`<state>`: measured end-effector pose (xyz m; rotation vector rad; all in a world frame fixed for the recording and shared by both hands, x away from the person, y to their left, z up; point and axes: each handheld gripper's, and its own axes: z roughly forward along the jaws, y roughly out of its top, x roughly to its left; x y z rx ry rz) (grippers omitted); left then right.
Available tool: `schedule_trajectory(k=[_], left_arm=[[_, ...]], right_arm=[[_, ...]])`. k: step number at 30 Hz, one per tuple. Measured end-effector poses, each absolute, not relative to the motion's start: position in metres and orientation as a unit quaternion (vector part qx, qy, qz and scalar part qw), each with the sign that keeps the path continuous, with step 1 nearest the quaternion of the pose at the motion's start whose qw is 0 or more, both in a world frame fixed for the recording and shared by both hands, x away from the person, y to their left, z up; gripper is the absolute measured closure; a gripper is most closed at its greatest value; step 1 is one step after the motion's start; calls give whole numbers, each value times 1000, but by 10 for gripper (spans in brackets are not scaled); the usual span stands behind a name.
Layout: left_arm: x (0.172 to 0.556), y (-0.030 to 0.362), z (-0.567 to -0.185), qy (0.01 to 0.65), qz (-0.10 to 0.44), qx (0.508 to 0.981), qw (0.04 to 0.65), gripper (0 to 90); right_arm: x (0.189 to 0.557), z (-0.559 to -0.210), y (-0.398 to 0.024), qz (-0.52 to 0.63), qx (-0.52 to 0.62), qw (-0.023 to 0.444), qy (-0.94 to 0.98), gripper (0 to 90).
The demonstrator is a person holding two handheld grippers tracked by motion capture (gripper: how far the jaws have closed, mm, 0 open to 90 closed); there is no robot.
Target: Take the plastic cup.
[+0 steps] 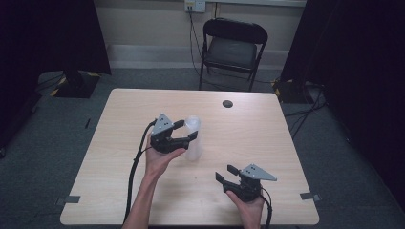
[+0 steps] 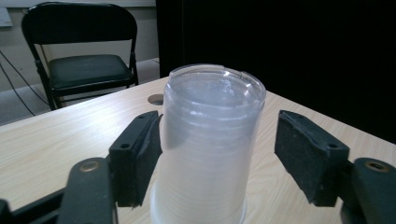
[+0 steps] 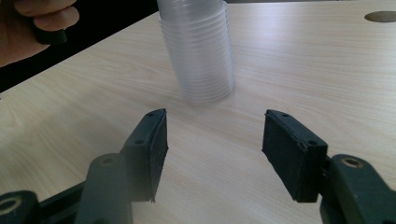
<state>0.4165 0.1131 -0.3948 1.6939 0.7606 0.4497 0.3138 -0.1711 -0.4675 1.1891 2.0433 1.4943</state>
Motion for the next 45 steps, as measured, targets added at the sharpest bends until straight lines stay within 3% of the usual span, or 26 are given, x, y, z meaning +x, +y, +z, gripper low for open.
schedule_trajectory(k=[26, 45], left_arm=[[444, 90, -429, 337, 176, 754, 535, 297], [439, 91, -421, 332, 182, 755, 535, 306]], right_arm=[[315, -471, -174, 530, 422, 163, 717, 406], [314, -471, -175, 533, 423, 162, 715, 406]])
